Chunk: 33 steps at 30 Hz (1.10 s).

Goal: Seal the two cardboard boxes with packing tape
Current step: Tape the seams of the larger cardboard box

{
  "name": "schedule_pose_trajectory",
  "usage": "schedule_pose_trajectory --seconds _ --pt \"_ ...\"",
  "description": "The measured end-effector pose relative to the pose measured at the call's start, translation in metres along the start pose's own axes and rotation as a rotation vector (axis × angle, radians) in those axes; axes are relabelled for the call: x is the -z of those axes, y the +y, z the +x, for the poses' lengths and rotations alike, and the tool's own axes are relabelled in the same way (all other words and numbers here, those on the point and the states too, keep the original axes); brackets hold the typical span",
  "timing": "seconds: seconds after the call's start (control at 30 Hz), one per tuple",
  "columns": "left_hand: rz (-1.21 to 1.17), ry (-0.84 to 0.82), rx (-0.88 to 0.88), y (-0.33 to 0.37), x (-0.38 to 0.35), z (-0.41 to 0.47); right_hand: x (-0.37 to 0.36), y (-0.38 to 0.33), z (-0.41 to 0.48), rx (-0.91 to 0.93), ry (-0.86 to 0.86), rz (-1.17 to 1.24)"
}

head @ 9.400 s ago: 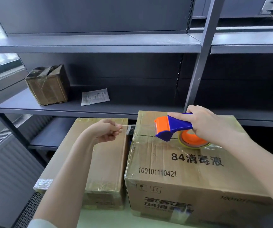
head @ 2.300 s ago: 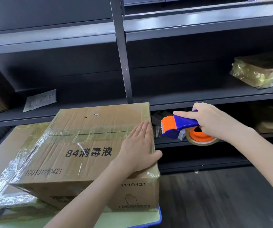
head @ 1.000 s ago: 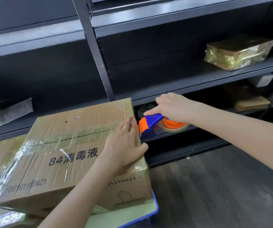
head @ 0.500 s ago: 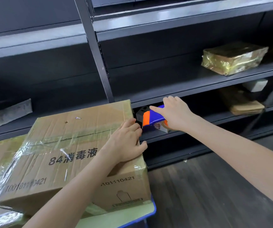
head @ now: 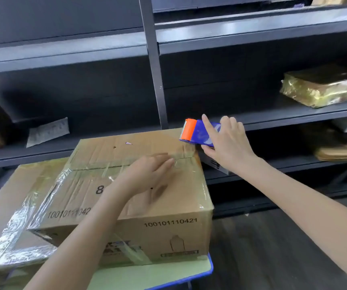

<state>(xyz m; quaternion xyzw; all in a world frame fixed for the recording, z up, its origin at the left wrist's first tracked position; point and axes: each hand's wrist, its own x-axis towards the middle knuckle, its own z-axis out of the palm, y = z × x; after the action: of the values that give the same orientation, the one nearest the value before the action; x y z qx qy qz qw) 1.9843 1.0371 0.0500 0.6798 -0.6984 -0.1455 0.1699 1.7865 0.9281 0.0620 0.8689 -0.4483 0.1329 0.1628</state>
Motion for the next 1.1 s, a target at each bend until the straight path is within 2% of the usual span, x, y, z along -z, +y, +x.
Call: schedule_pose_trajectory --seconds 0.1,0.23,0.33,0.4,0.5,0.6,0.67,0.73,0.8,0.87,1.1 --pt "0.078 0.047 0.138 -0.047 0.016 -0.028 0.008 -0.034 0.005 -0.012 0.025 0.054" --pt "0.175 0.068 0.31 -0.097 0.031 -0.059 0.01 -0.082 0.012 0.106 0.02 -0.024" --pt "0.357 0.04 0.345 -0.117 0.029 -0.073 0.016 -0.112 0.014 0.169 0.034 -0.126" --pt "0.391 0.031 0.345 -0.122 0.022 -0.078 0.015 -0.125 0.013 0.201 0.073 -0.135" --pt "0.326 0.052 0.301 -0.128 0.025 -0.08 0.007 -0.137 0.01 0.236 -0.022 -0.04" --pt "0.236 0.126 0.288 -0.14 0.035 -0.084 0.015 -0.149 -0.002 0.202 0.013 -0.047" --pt "0.275 0.146 0.316 -0.148 0.039 -0.088 0.021 -0.162 -0.013 0.261 0.084 0.025" --pt "0.288 0.125 0.329 -0.154 0.041 -0.092 0.024 -0.178 -0.022 0.344 -0.02 0.162" --pt "0.278 0.119 0.33 -0.156 0.039 -0.094 0.024 -0.194 -0.03 0.372 -0.233 0.282" --pt "0.297 0.128 0.34 -0.156 0.036 -0.094 0.018 -0.204 -0.039 0.413 -0.352 0.278" --pt "0.334 0.132 0.366 -0.149 0.03 -0.103 -0.002 -0.194 -0.05 0.53 -0.278 0.169"
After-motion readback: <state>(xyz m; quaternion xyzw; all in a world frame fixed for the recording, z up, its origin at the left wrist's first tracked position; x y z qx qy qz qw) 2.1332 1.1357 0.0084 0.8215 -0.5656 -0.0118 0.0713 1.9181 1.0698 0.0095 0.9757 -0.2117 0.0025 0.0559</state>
